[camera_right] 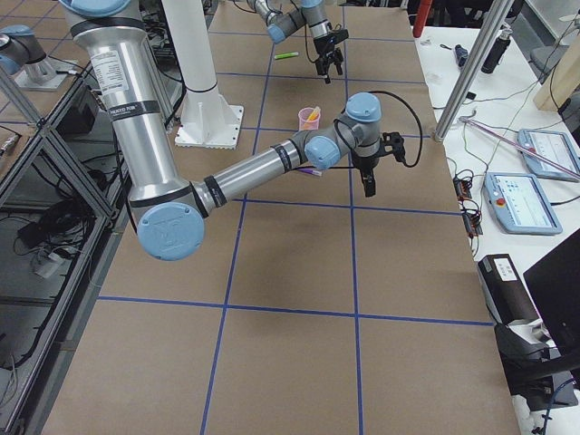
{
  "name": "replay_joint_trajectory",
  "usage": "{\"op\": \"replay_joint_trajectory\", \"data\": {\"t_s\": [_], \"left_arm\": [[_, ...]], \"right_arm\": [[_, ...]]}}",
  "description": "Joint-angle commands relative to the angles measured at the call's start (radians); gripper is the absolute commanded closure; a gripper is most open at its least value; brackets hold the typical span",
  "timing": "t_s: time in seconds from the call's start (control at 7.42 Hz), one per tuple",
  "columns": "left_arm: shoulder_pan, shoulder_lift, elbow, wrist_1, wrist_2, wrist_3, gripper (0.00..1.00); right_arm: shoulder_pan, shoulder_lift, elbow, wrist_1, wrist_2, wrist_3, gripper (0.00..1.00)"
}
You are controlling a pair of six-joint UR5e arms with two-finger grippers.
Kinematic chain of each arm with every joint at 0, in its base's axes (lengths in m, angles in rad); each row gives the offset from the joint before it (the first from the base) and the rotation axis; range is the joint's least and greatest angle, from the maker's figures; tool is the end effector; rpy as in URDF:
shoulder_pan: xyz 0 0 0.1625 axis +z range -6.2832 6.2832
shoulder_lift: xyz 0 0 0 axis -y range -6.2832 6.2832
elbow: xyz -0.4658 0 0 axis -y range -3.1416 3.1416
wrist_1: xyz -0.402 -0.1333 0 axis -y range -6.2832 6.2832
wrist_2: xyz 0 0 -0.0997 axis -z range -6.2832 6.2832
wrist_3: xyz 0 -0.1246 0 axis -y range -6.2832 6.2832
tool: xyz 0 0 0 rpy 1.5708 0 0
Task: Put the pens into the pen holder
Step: 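Withdraw the left gripper while the right gripper moves to the purple marker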
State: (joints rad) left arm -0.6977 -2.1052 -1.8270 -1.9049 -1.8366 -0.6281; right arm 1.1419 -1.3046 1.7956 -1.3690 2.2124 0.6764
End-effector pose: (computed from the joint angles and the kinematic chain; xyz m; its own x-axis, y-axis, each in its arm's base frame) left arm 0.4500 -0.5085 0.2395 0.5489 0.5586 -0.6218 -0.0100 0.7482 0.6634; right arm -0.2034 -0.5860 0.4355 0.6445 -0.0929 0.7589 -0.1070 0.9719 0.2098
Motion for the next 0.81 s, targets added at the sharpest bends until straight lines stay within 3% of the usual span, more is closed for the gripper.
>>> {"op": "replay_joint_trajectory", "data": {"t_s": [0.0, 0.13, 0.67], "left_arm": [[-0.108, 0.06, -0.143, 0.324, -0.115, 0.061, 0.01], [-0.129, 0.111, -0.185, 0.328, -0.116, 0.065, 0.01], [-0.138, 0.111, -0.209, 0.328, -0.115, 0.065, 0.01]], "right_arm": [[-0.152, 0.004, 0.091, 0.011, -0.102, 0.287, 0.0], [-0.256, 0.004, 0.122, 0.011, -0.196, 0.421, 0.0], [-0.59, 0.004, 0.105, 0.01, -0.564, 0.695, 0.01]]}}
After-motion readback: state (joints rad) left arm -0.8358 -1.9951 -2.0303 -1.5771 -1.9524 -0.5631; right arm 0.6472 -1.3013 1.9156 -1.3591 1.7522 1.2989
